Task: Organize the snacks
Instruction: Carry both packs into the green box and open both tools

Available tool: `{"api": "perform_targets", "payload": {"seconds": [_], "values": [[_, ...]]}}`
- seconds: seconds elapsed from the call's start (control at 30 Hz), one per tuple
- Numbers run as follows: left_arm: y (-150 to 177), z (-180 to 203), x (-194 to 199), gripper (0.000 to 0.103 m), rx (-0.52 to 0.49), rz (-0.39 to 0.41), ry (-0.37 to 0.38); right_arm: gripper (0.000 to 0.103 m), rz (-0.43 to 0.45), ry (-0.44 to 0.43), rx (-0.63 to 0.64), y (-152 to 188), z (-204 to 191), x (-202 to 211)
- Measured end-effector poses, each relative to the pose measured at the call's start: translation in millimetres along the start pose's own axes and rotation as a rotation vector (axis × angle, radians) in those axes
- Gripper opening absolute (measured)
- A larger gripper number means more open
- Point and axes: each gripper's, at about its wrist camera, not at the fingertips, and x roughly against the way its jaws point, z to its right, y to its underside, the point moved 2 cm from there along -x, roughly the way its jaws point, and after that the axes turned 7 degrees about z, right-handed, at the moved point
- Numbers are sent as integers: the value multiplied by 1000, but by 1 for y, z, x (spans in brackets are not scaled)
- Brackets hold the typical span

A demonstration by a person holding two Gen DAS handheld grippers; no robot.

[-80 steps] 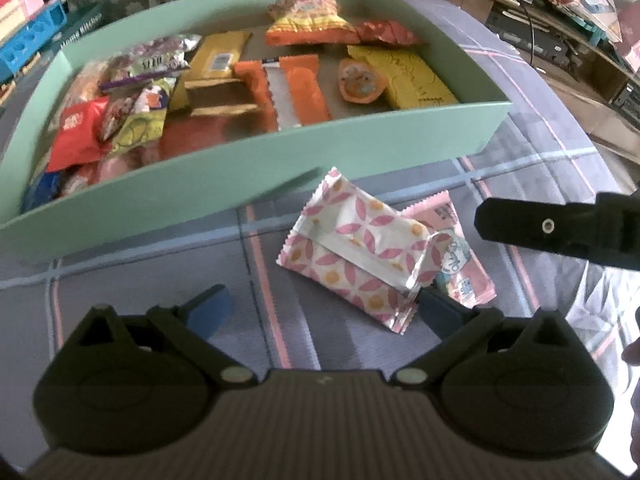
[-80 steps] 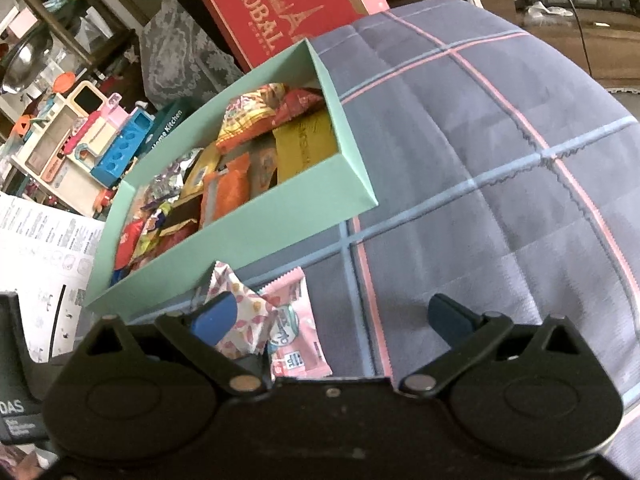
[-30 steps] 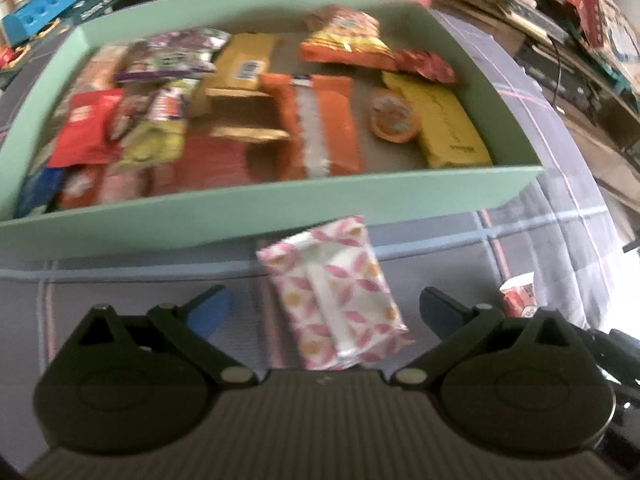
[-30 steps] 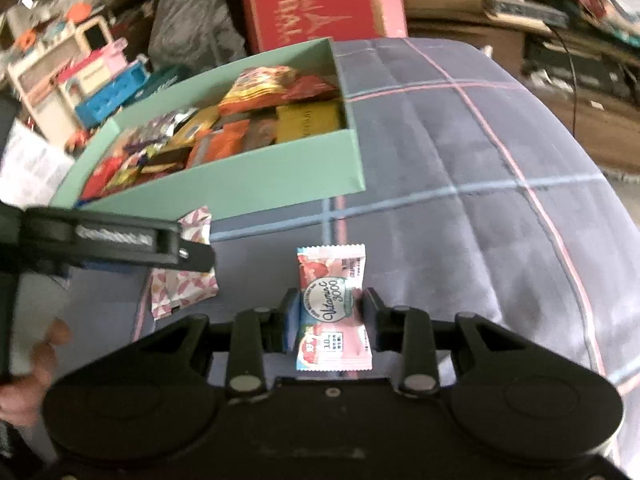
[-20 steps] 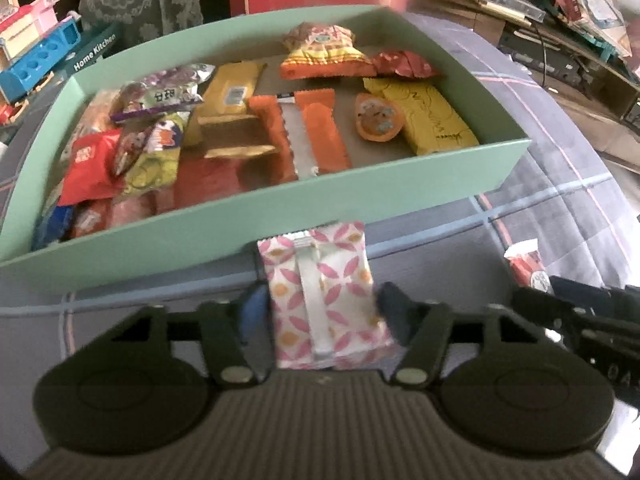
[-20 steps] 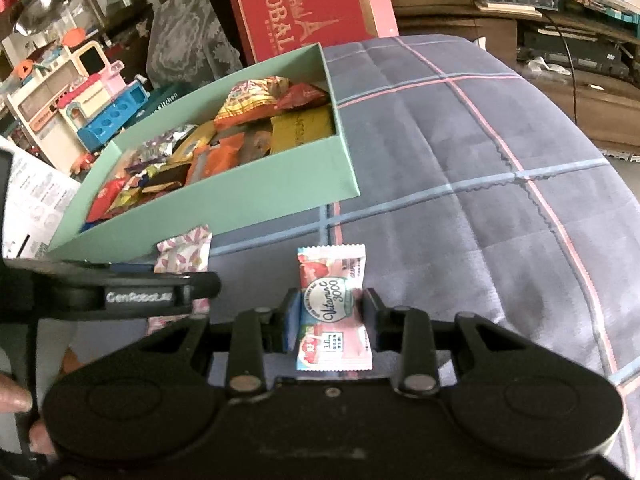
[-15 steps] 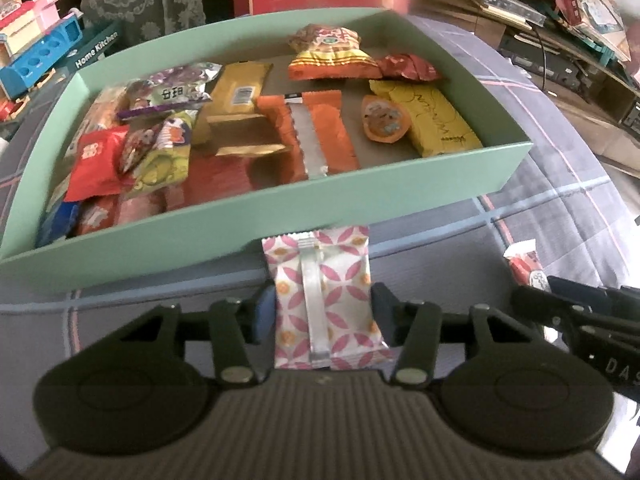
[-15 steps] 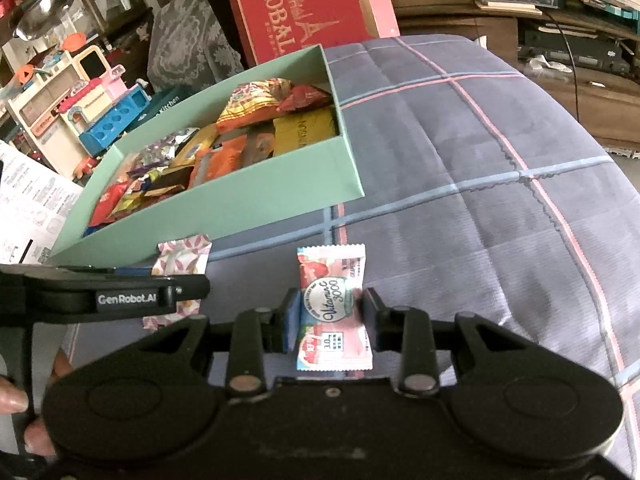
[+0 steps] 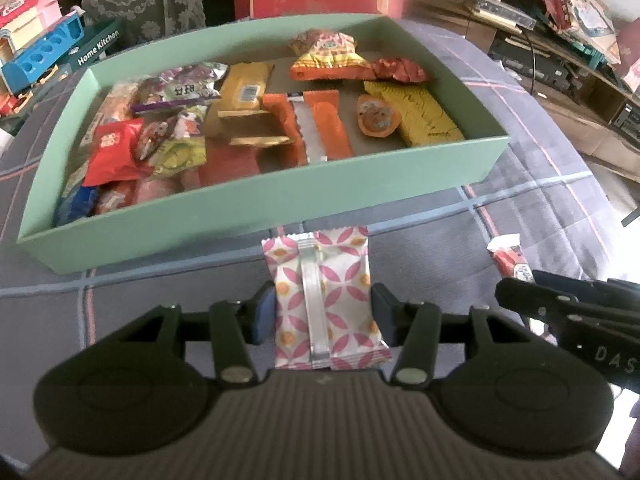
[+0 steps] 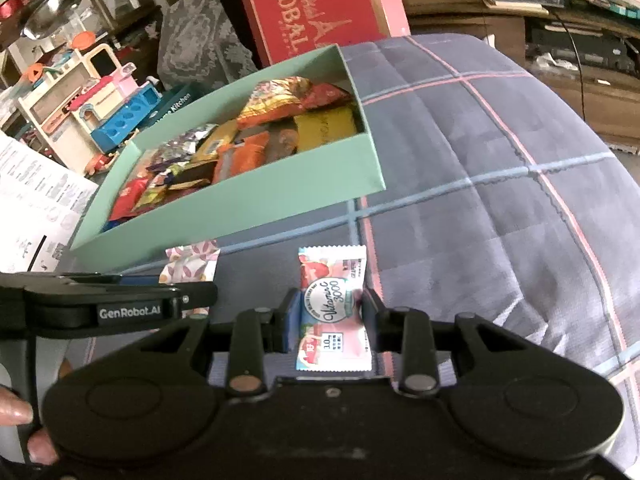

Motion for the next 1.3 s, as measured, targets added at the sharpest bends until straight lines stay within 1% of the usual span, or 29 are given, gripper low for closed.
{"api": "perform_targets", "payload": {"seconds": [0.4,0.7,0.83,0.97,1.13,1.3], "values": [[-3,-10,35,50,23,57,41,32,33,-29,31,-13,-13,15],[-20,-34,55,50,76,96,53,32,59,-69,44,-34,-33,17],[-43,-46,58,50,79,122,57,32,76,-86,59,-52,-43,14],[-74,-56,51,50,86,135,59,32,94,-97,67,-73,-51,7],[-114,-64,25,50,111,115,72,32,101,-102,68,-97,-54,-12],[-149,-68,-8,50,119,92,63,32,78,-98,66,-108,-53,-37]]}}
